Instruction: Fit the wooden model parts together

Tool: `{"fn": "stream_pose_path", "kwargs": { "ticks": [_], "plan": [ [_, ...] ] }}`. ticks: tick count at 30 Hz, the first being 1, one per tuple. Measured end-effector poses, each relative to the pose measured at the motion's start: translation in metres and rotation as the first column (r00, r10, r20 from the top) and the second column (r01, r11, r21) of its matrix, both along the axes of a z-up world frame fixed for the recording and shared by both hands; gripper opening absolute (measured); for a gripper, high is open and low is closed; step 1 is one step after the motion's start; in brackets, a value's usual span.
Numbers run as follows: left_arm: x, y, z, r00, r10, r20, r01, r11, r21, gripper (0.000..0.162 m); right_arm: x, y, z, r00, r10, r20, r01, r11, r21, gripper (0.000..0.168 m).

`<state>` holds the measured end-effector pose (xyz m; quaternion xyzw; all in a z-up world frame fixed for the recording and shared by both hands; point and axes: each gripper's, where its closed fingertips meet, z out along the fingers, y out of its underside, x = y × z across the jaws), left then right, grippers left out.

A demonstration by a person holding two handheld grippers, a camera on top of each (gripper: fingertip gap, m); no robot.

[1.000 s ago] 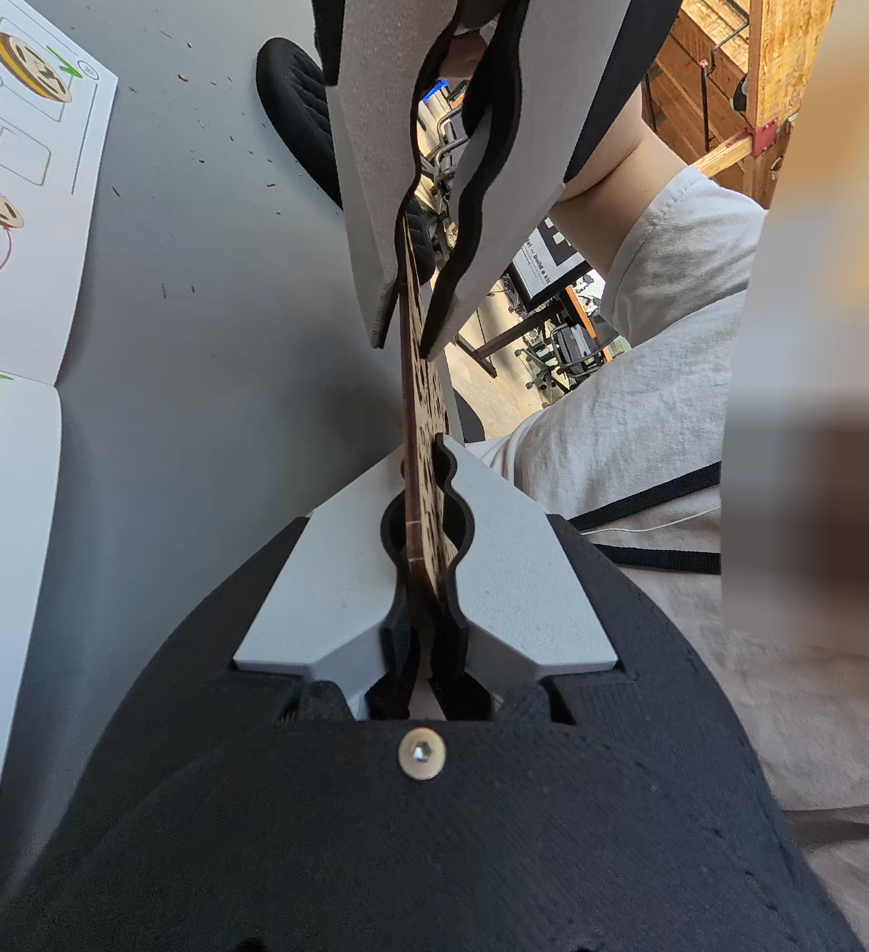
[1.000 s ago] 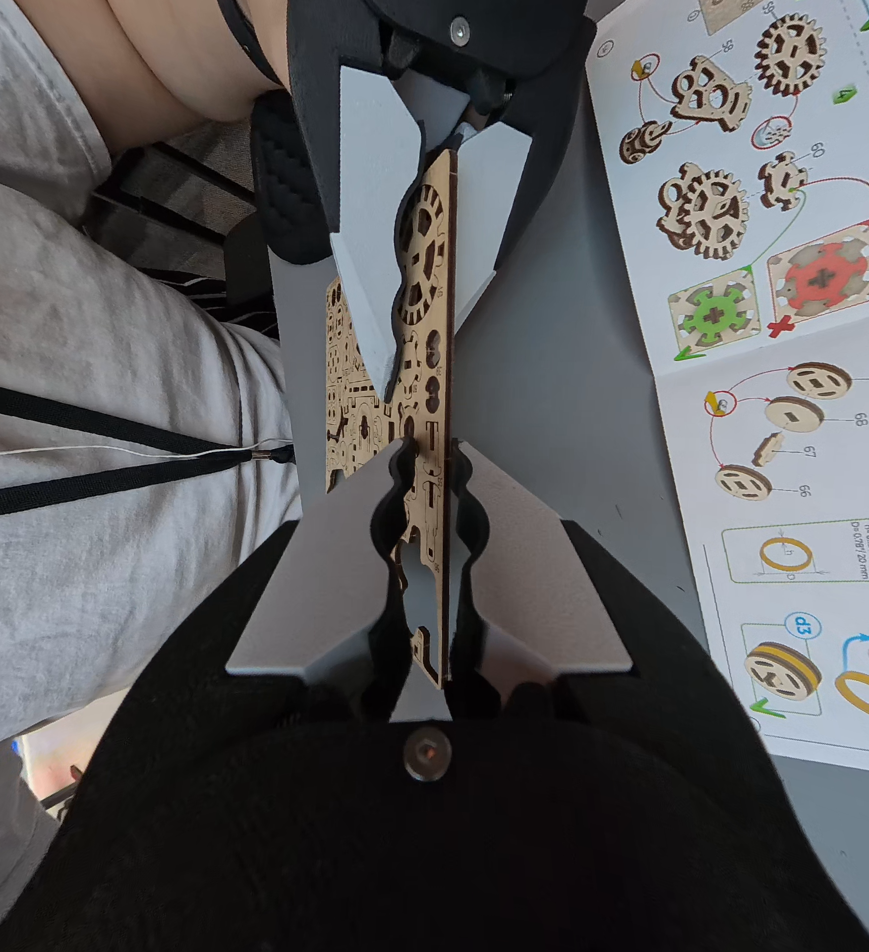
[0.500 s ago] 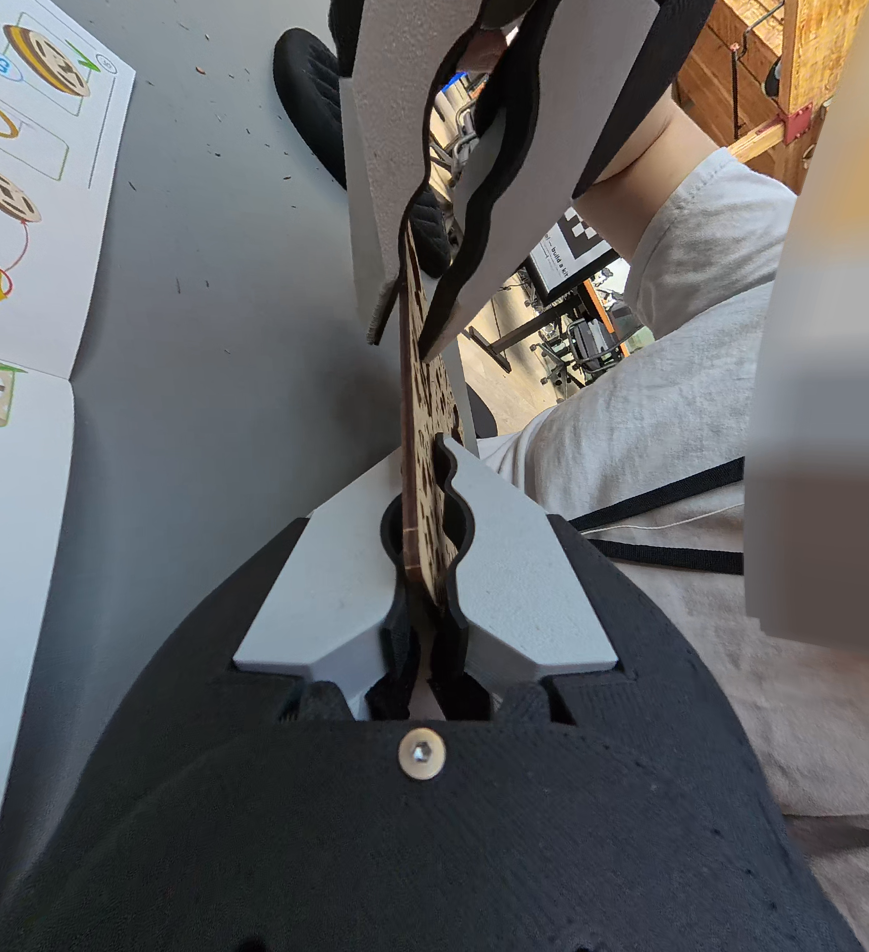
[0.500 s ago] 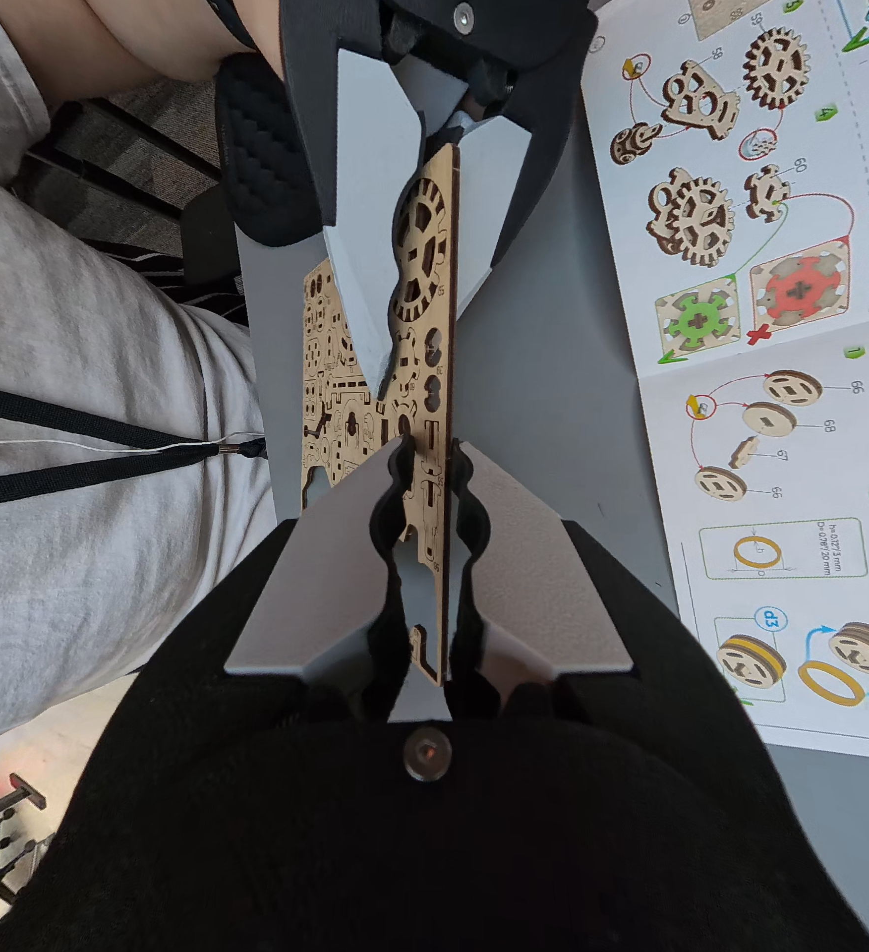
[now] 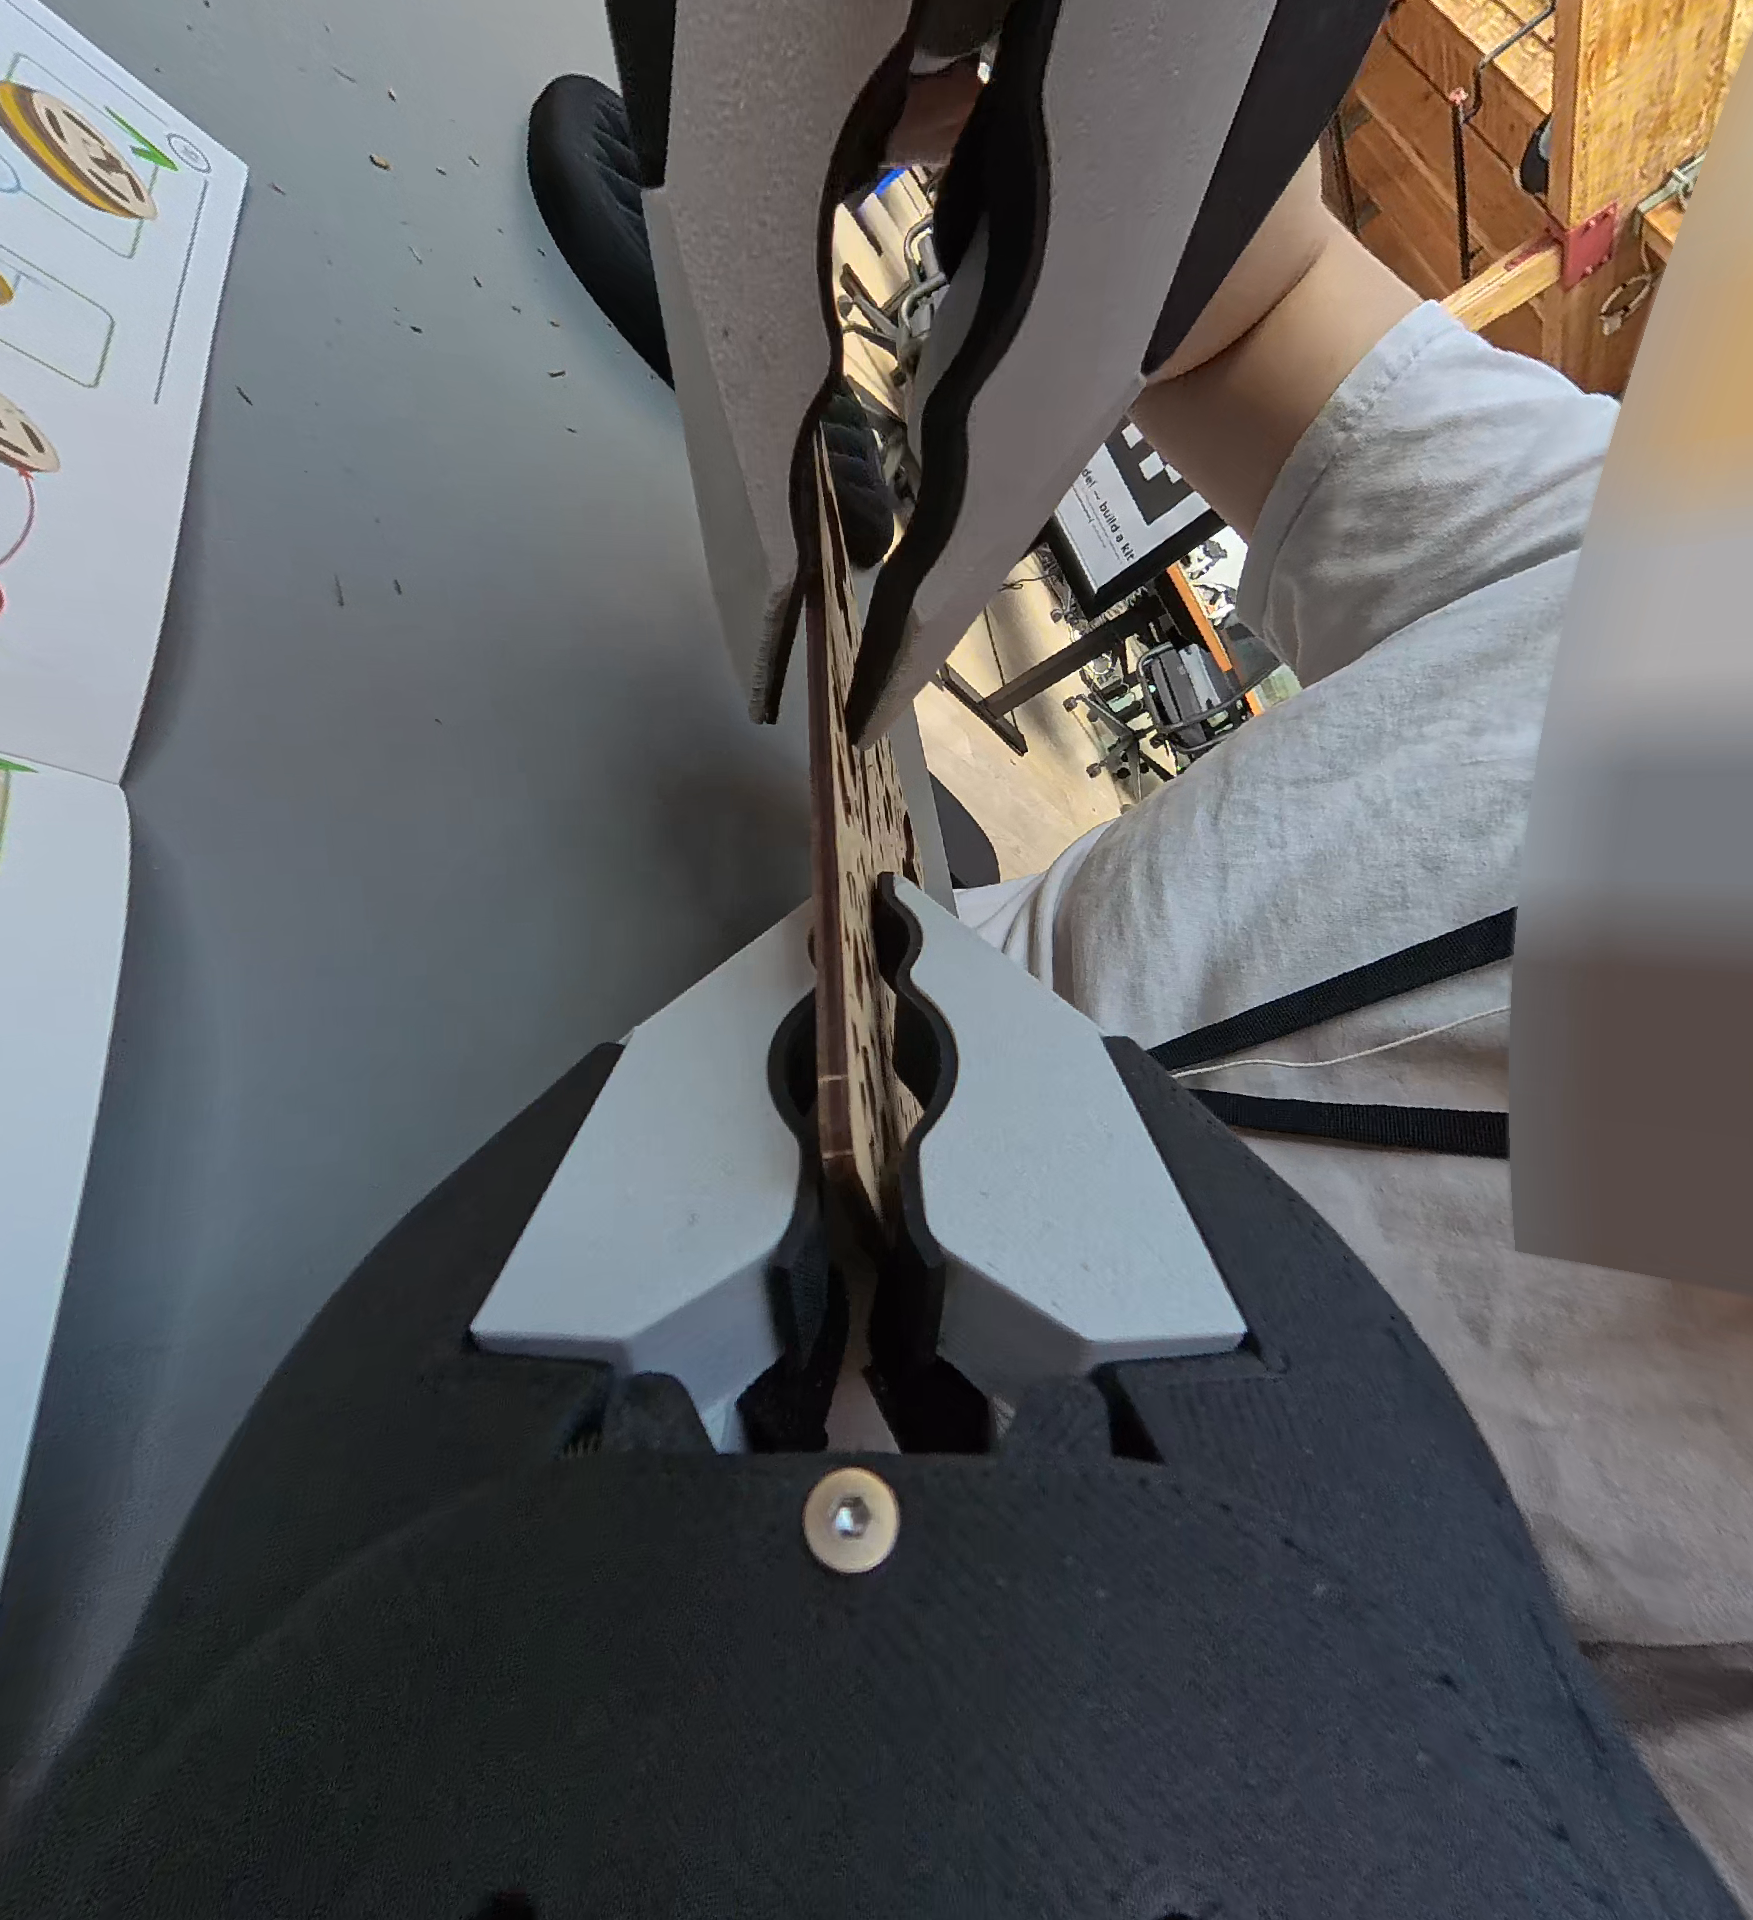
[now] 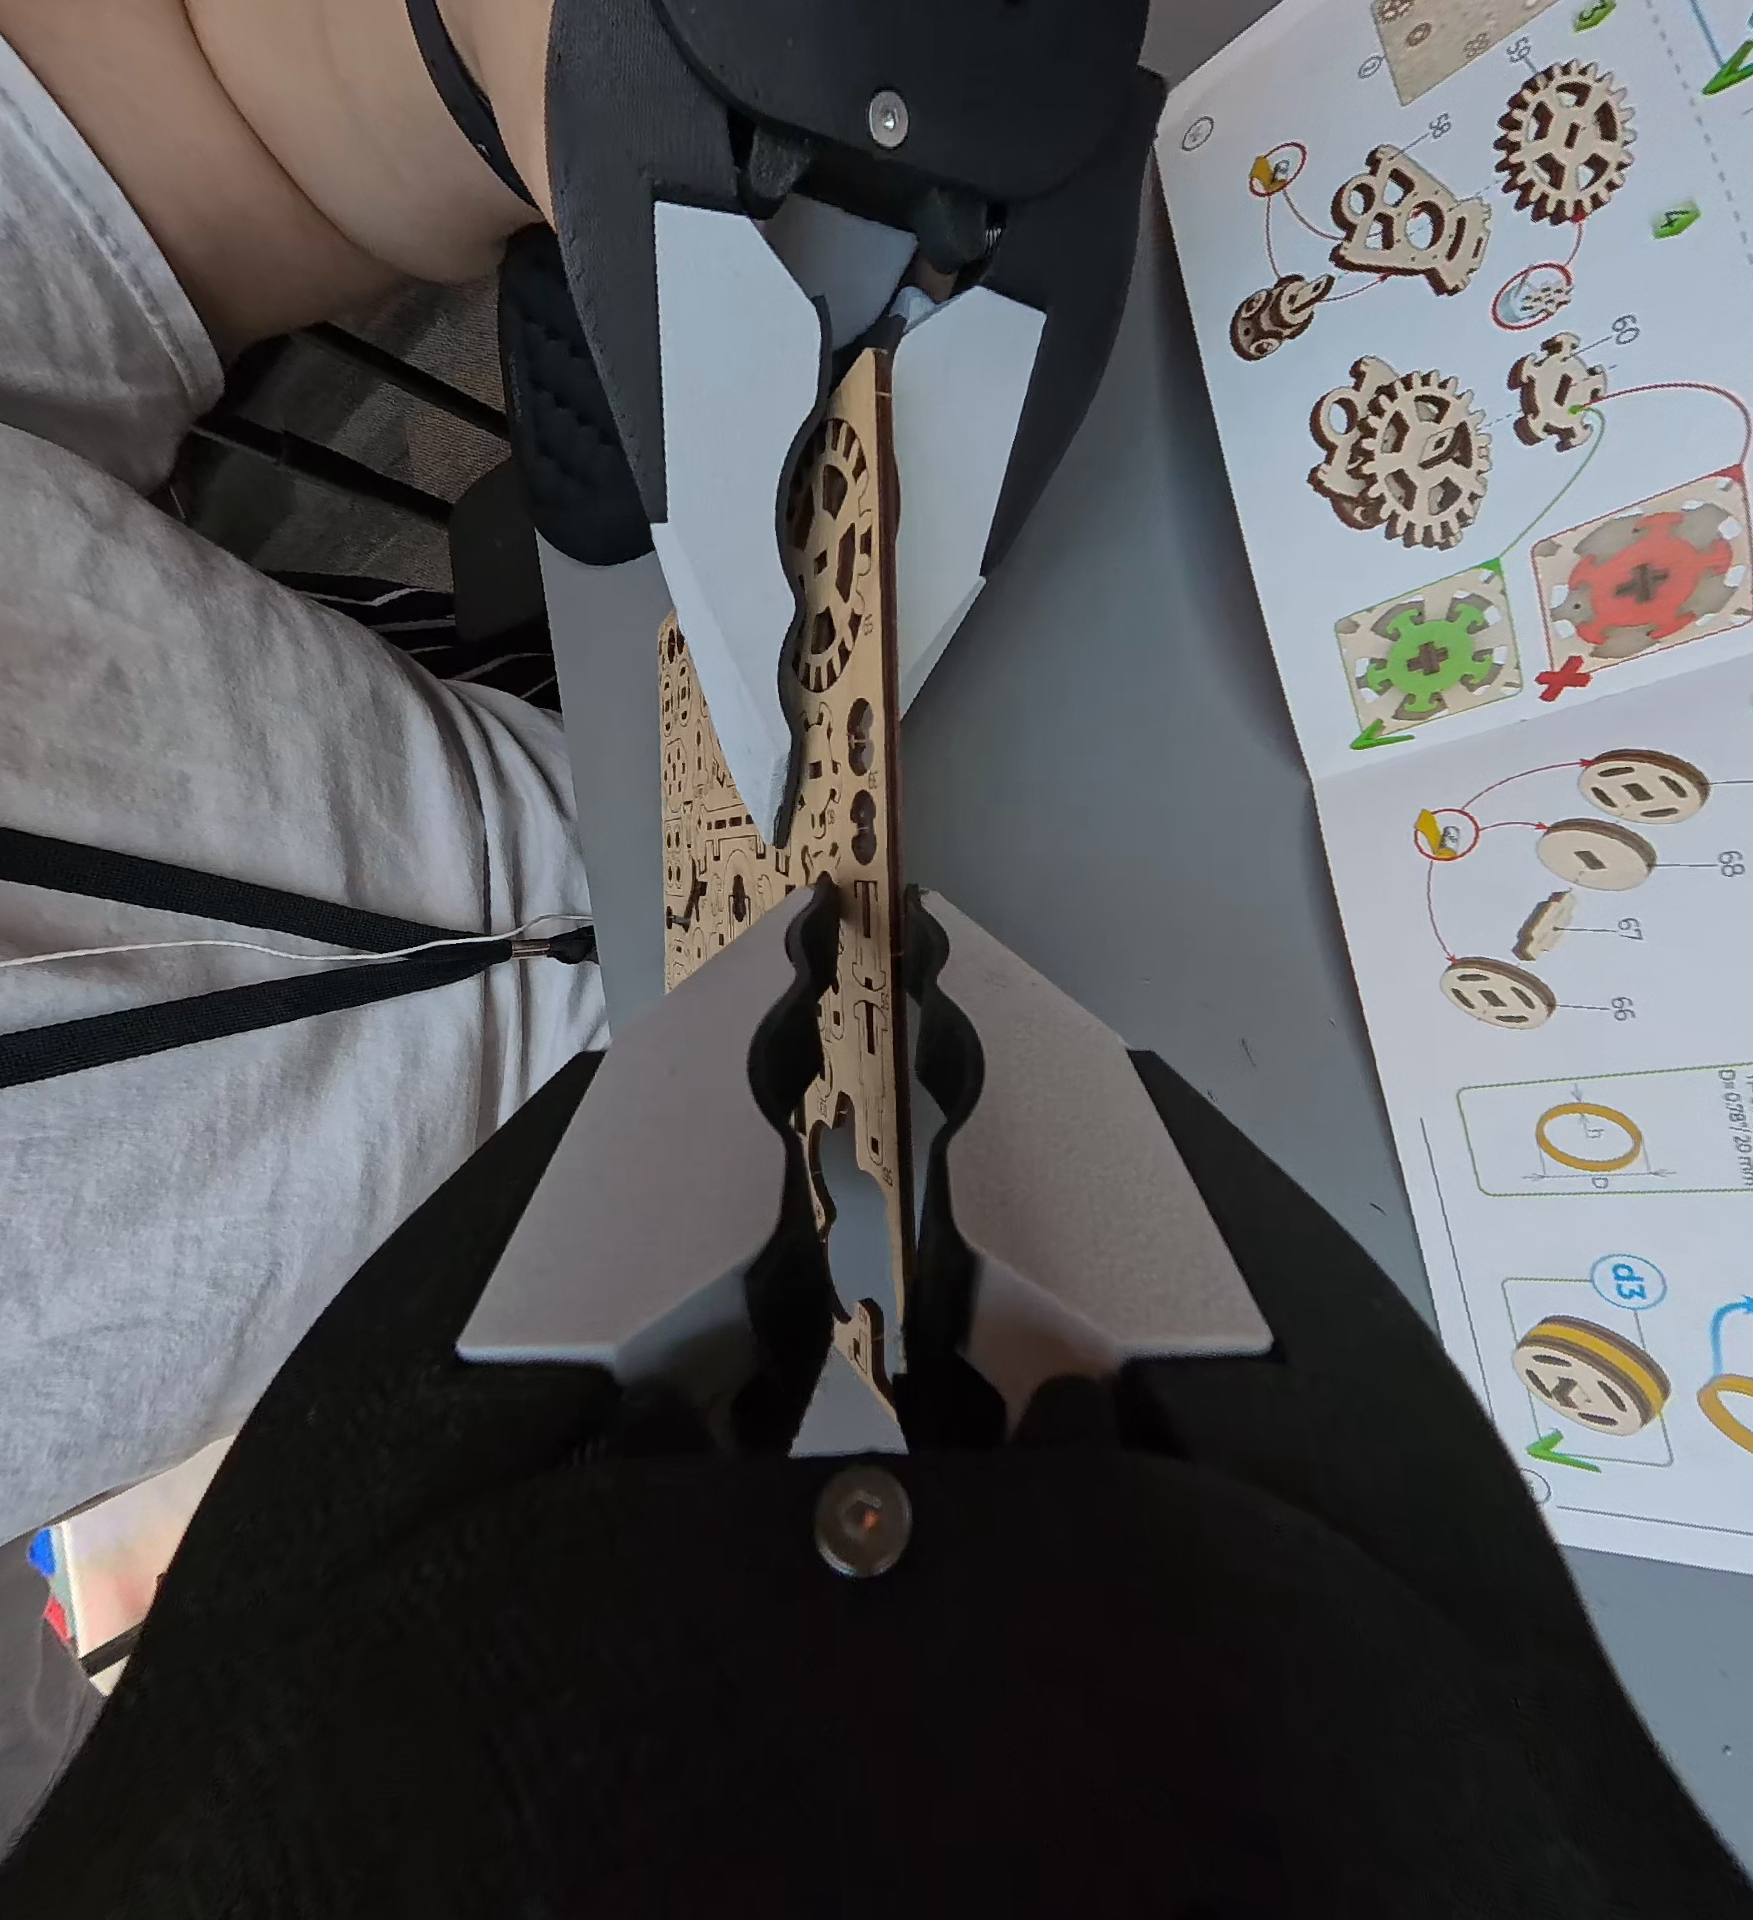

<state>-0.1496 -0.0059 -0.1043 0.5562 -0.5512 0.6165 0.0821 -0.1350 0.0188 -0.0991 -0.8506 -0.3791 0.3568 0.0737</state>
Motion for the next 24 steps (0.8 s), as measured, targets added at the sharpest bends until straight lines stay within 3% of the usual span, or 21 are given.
{"fn": "stream_pose_path", "kwargs": {
  "ticks": [6, 13, 15, 17, 24],
  "plan": [
    [0.001, 0.000, -0.003, 1.000, 0.008, -0.010, -0.008, 1.000, 0.027, 0.001, 0.001, 0.001, -0.005, 0.999, 0.007, 0.048, -0.008, 1.000, 0.029, 0.010],
    [0.000, 0.002, 0.000, 1.000, 0.001, -0.011, -0.002, 0.999, -0.032, 0.001, 0.000, 0.002, -0.001, 1.000, 0.015, 0.003, -0.015, 0.999, 0.047, 0.012],
    [0.000, 0.005, 0.001, 1.000, 0.009, -0.008, -0.010, 0.999, -0.043, 0.001, 0.003, -0.003, -0.004, 1.000, 0.020, 0.015, -0.020, 1.000, 0.009, 0.030],
    [0.000, 0.006, 0.001, 1.000, 0.015, -0.007, -0.015, 0.999, -0.050, 0.000, 0.002, -0.009, -0.009, 0.998, 0.050, 0.036, -0.050, 0.999, 0.003, 0.020],
    [0.000, 0.005, 0.002, 1.000, 0.005, -0.004, -0.005, 0.999, -0.049, 0.001, -0.003, -0.009, -0.005, 1.000, 0.020, -0.018, -0.021, 0.999, -0.031, 0.016]
  ]
}}
